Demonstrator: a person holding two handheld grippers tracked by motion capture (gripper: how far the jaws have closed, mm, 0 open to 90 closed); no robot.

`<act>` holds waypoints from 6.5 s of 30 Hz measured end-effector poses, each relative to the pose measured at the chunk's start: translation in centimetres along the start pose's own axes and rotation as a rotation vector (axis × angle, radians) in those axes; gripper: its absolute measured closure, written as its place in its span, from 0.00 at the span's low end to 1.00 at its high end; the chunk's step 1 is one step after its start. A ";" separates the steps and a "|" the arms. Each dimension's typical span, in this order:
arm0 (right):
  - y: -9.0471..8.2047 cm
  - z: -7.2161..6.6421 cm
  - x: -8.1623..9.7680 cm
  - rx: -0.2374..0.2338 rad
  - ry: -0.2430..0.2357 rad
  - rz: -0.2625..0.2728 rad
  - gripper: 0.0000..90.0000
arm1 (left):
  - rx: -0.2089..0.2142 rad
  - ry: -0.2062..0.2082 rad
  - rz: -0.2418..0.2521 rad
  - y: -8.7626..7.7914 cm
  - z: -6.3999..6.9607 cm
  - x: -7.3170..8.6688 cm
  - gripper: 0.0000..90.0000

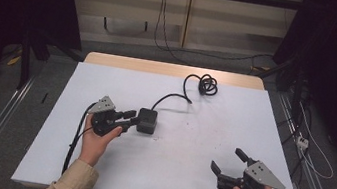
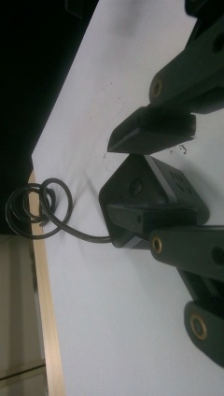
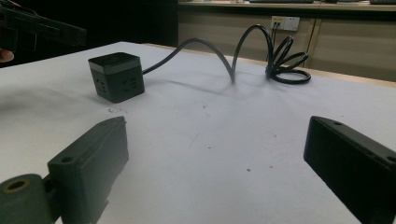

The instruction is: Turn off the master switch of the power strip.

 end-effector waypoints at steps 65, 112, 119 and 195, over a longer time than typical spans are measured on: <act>0.0 0.0 -0.1 -0.002 0.002 0.003 0.07 | 0.000 -0.005 -0.053 1.6 -0.6 -0.4 0.94; -0.1 -0.2 -0.1 -0.009 -0.012 0.008 0.06 | 0.008 -0.029 -0.097 3.0 -0.8 -0.8 1.00; -0.1 -0.1 -0.1 -0.009 -0.010 0.010 0.07 | 0.017 -0.017 -0.104 3.5 -0.7 -1.1 1.00; -0.1 -0.2 -0.2 -0.012 -0.015 0.012 0.06 | -0.035 0.021 -0.168 3.9 -1.0 0.1 1.00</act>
Point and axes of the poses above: each handheld gripper's, and its own axes: y roughly forward along the jaws, x roughly out of its underside, z roughly to its right, the point moved 9 cm from there along y, roughly forward along the jaws, and after that the axes turned 15 degrees about x, right-handed, at the moved point
